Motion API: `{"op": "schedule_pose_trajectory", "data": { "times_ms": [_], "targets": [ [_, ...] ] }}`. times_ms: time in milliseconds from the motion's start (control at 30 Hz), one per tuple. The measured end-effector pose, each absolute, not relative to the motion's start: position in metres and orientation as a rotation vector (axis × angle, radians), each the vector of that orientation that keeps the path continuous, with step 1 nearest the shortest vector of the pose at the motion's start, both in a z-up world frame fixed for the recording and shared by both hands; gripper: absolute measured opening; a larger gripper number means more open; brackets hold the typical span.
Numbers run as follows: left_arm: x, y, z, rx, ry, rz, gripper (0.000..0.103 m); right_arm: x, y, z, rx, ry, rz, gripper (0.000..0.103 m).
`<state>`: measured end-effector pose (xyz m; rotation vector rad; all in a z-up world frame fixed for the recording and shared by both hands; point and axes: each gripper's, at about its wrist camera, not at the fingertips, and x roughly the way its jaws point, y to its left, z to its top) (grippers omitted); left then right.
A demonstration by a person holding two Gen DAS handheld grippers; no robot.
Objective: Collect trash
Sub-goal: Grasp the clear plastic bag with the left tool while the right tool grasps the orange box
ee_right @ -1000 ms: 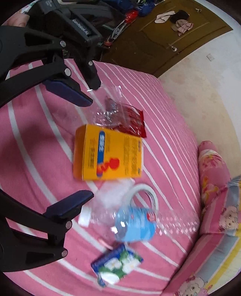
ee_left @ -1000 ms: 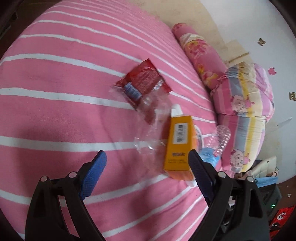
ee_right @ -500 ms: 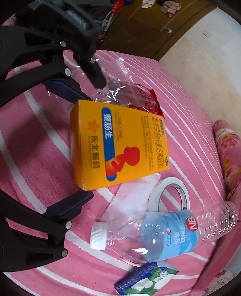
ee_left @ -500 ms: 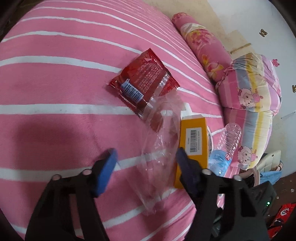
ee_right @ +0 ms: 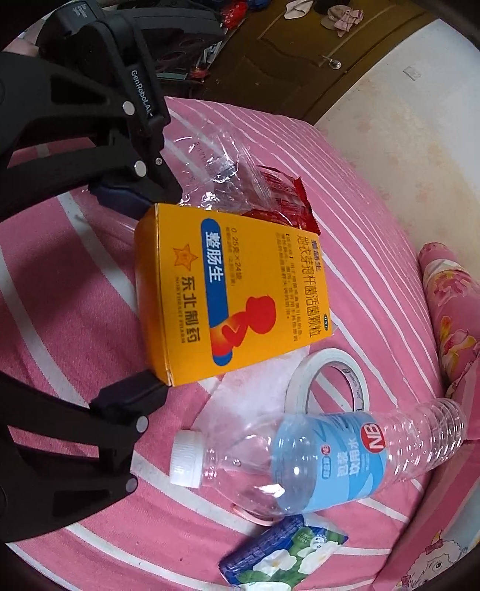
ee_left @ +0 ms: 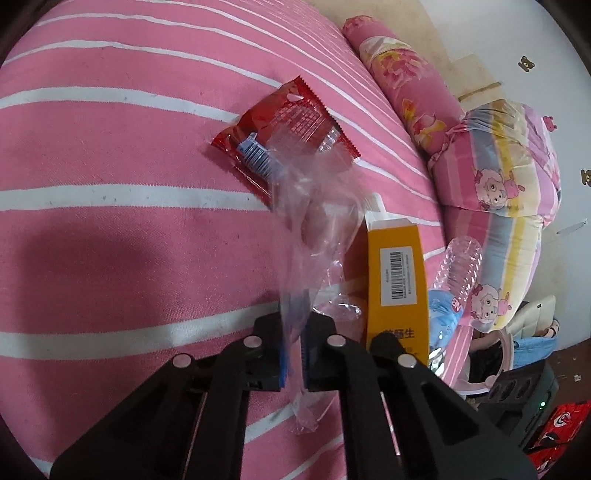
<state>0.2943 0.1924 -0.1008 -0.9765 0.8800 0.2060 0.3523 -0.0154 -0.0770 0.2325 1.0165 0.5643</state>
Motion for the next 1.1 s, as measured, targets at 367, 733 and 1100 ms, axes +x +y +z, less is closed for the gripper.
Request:
{"op": "schedule_pose_trajectory", "data": {
  "times_ms": [367, 733, 1100],
  "targets": [
    [0.281, 0.202, -0.09, -1.029, 0.801, 0.204, 0.005, 0.345, -0.026, -0.058, 0.245, 0.978, 0.576, 0.072],
    [0.232, 0.194, -0.053, -0.996, 0.699, 0.18, 0.005, 0.311, -0.04, -0.021, 0.217, 0.89, 0.639, 0.072],
    [0.13, 0.131, -0.022, -1.076, 0.584, 0.084, 0.005, 0.207, -0.11, 0.018, 0.212, 0.738, 0.694, 0.072]
  ]
}}
